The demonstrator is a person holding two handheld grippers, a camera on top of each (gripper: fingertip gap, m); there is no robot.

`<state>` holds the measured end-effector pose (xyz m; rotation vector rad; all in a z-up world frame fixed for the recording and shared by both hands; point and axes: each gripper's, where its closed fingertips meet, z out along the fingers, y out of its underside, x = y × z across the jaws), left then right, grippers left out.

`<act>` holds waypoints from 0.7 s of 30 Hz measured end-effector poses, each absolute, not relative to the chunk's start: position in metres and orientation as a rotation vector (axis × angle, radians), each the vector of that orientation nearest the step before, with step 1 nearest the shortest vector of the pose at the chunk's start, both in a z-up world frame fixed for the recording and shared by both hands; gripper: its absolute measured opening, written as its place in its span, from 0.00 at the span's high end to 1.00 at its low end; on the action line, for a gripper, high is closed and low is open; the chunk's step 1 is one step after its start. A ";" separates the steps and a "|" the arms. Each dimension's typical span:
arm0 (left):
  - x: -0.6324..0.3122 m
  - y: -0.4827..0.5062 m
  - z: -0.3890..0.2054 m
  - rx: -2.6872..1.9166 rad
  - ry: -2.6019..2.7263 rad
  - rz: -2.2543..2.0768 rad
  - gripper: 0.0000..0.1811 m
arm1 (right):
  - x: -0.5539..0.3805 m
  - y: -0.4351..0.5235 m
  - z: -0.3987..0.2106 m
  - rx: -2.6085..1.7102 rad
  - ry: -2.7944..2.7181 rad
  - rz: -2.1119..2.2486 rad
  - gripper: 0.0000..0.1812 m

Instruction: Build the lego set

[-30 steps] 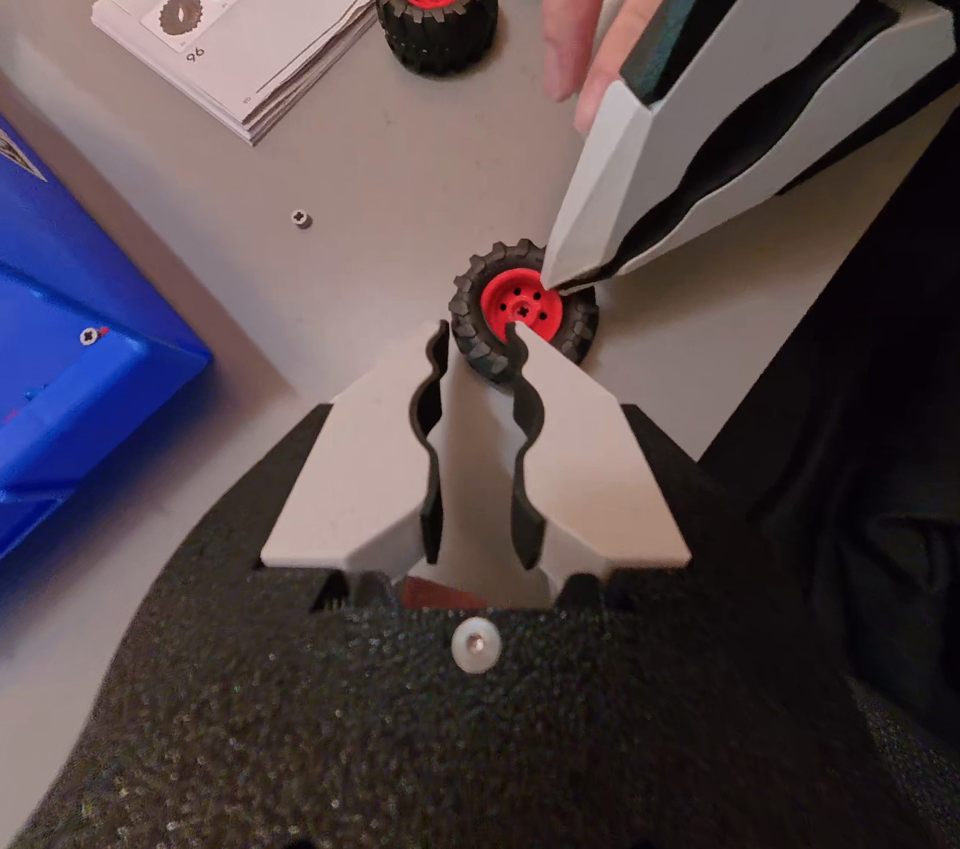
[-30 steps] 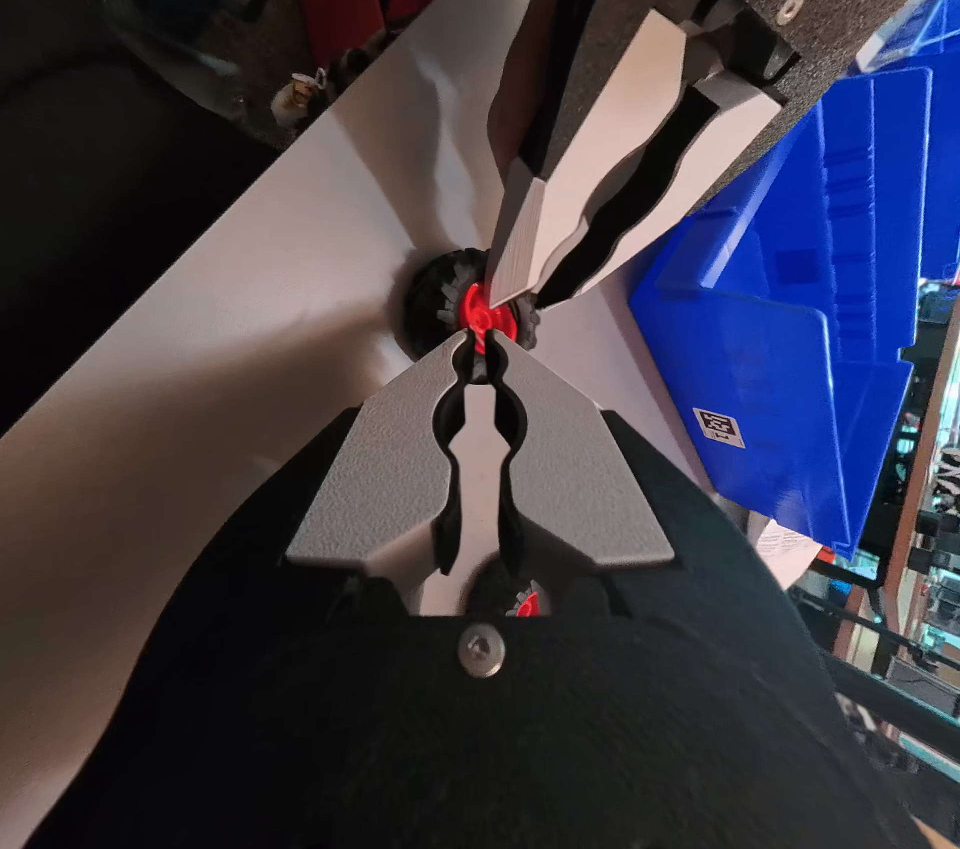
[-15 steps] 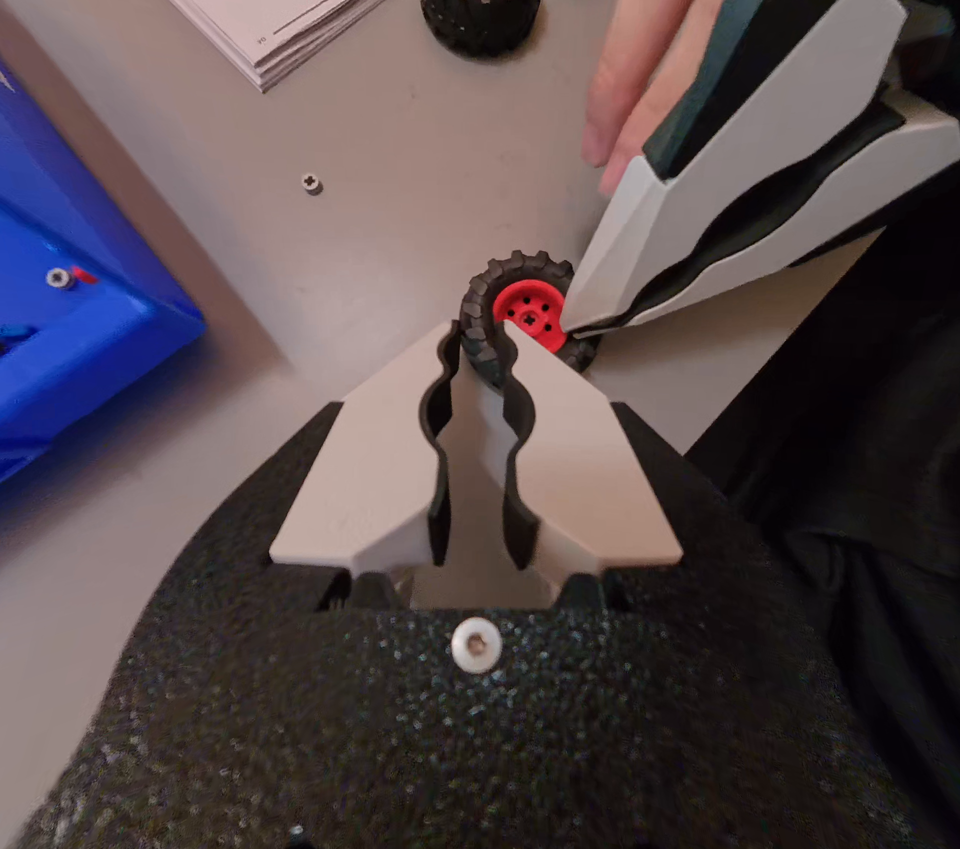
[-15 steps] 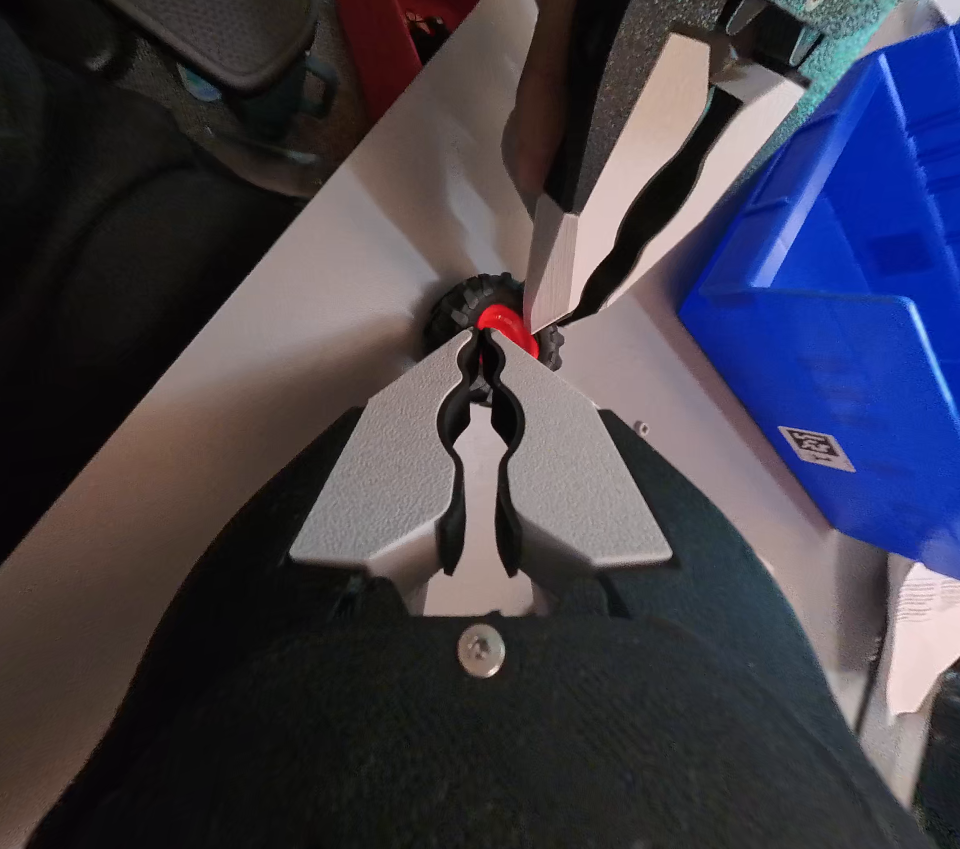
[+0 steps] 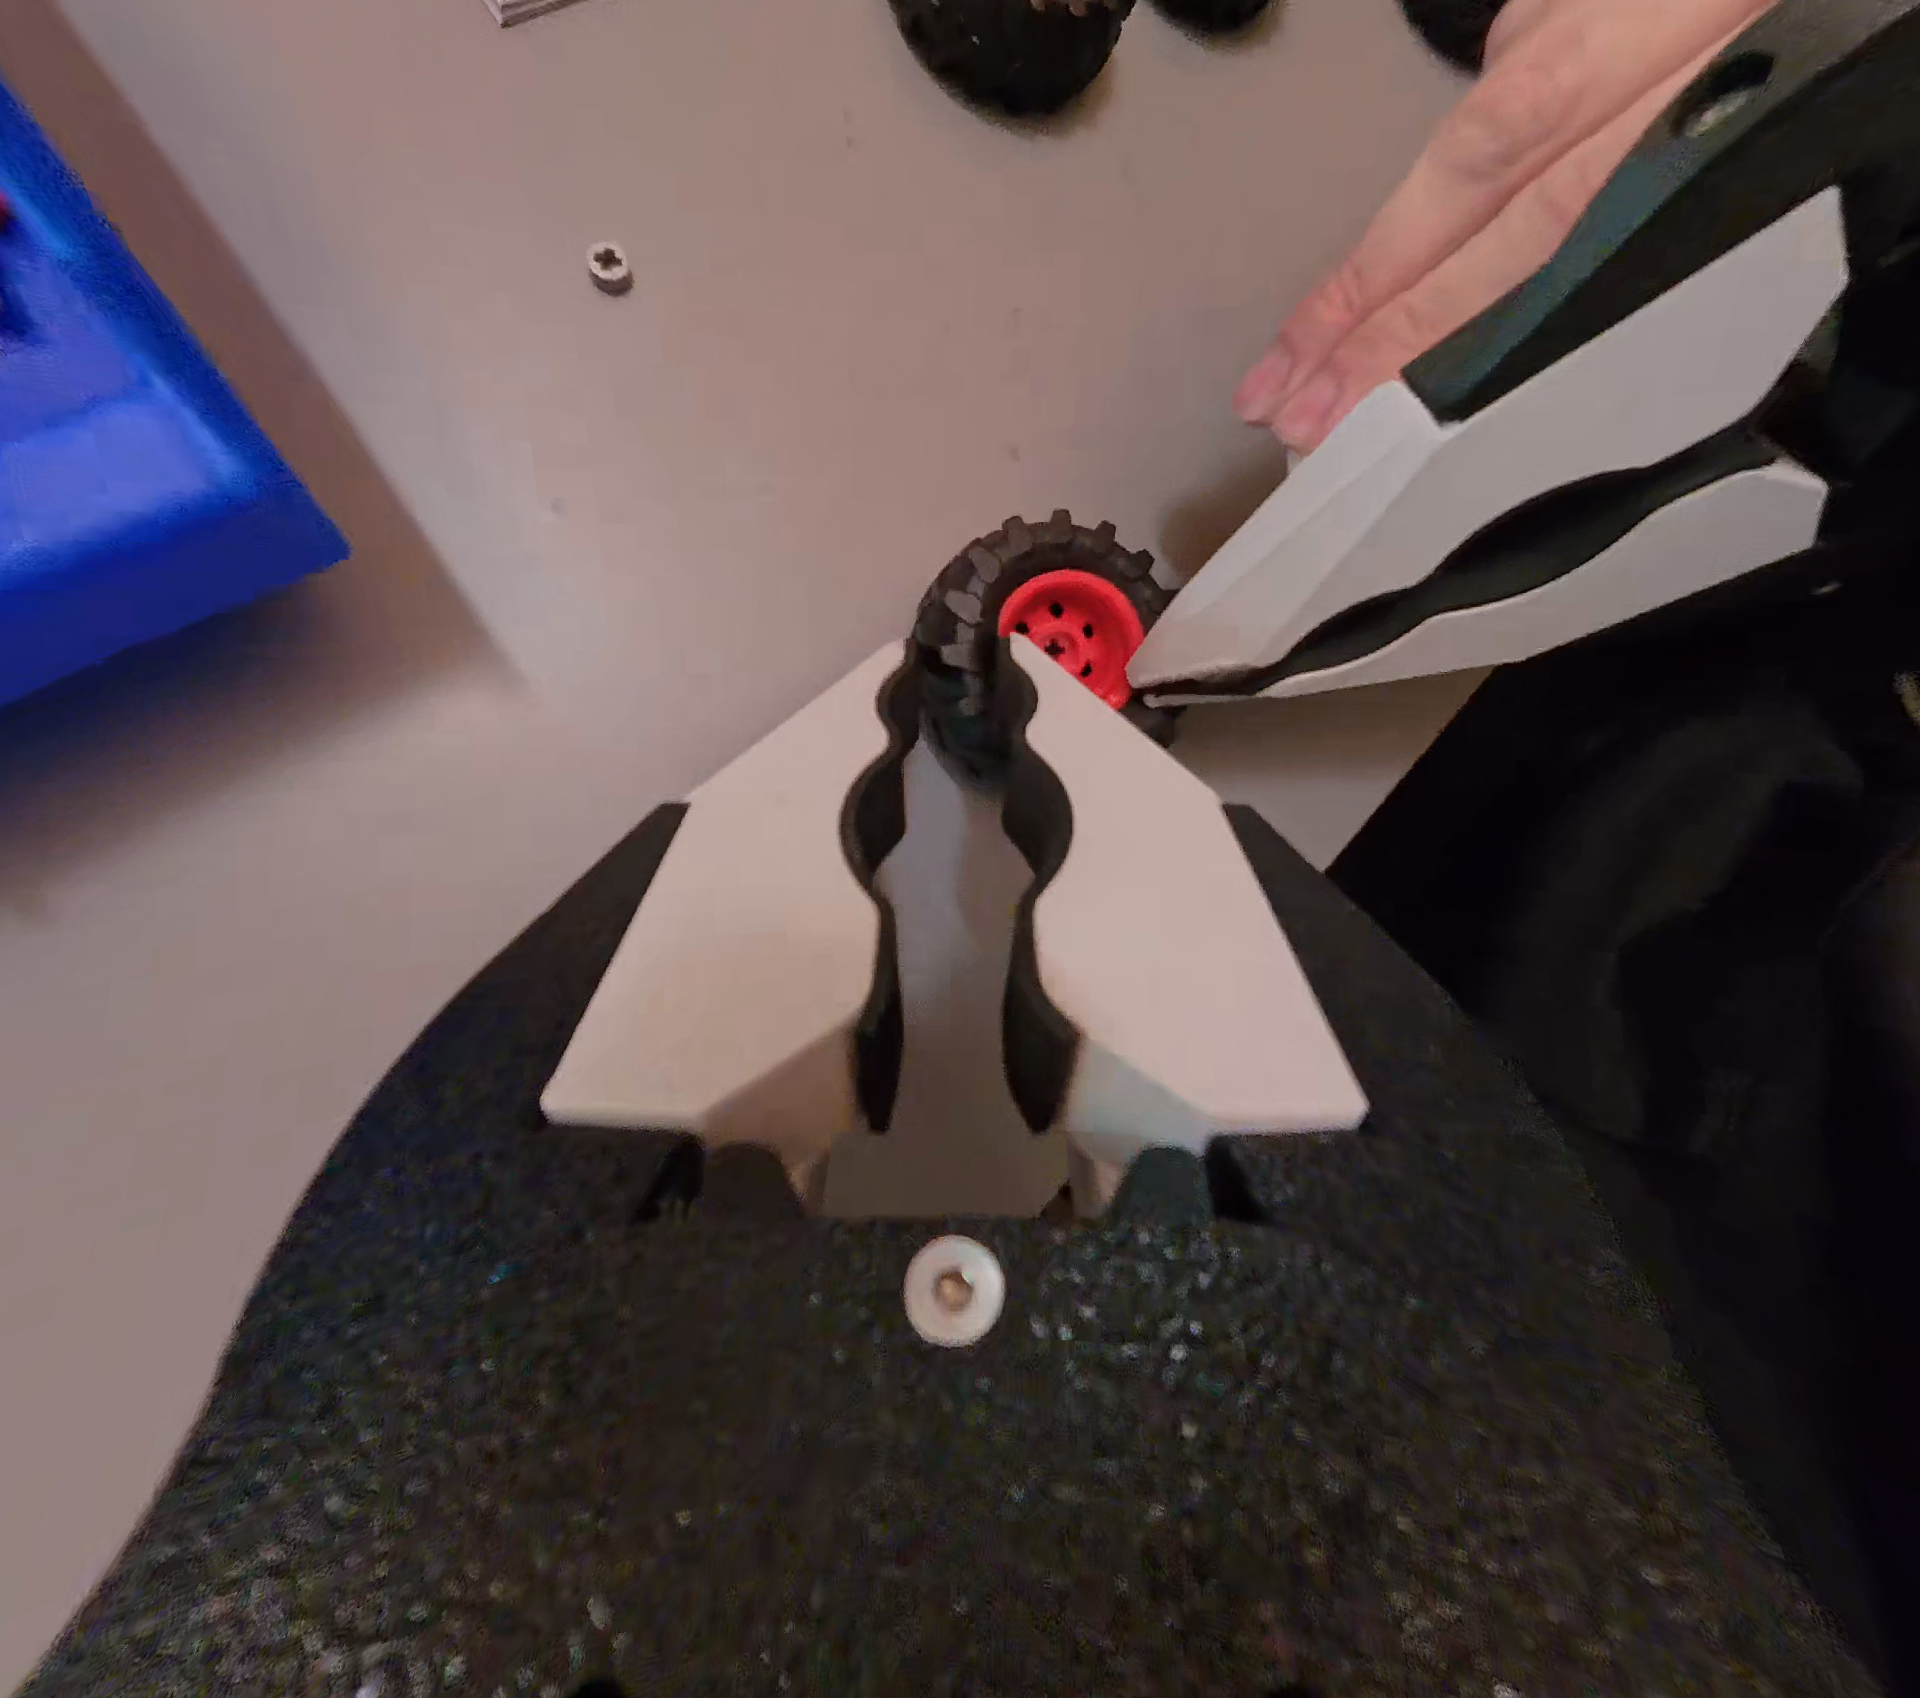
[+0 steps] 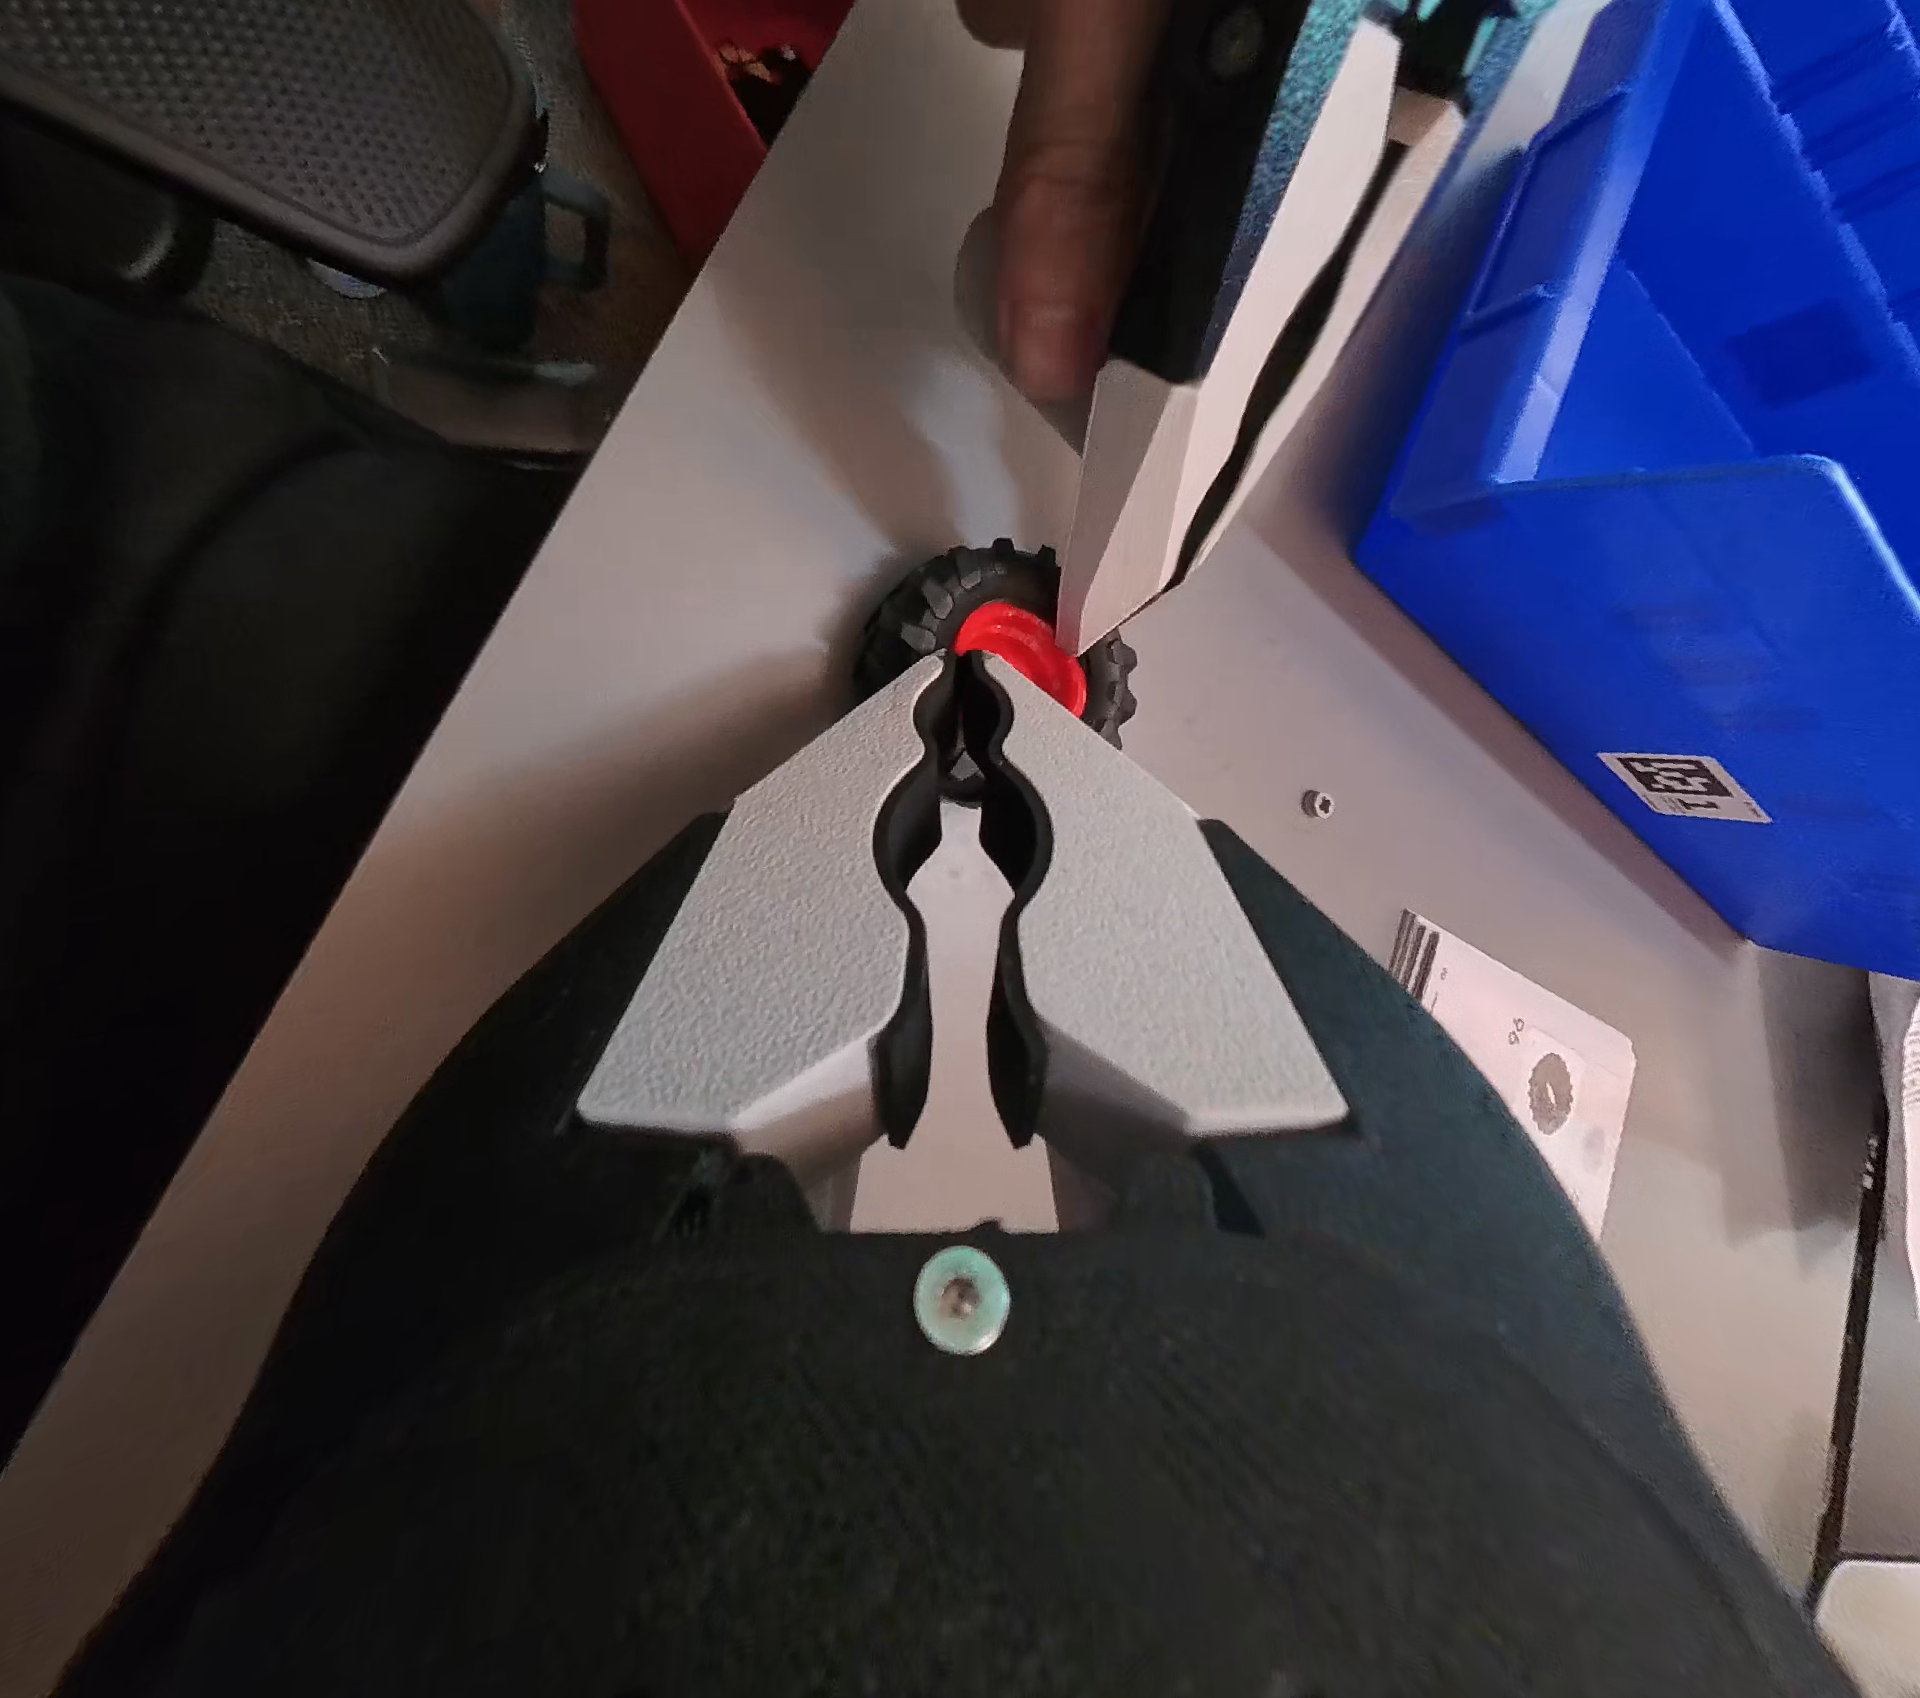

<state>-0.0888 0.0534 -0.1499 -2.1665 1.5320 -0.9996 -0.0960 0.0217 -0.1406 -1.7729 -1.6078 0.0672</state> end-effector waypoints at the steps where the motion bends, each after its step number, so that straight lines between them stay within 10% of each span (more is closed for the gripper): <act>1: -0.089 0.054 -0.150 -2.158 1.515 -1.003 0.94 | -0.096 0.022 -0.141 -1.769 -1.607 0.057 1.00; 21: -0.088 0.063 -0.148 -1.950 1.603 -0.820 0.89 | -0.086 0.022 -0.136 -1.787 -1.660 0.143 0.85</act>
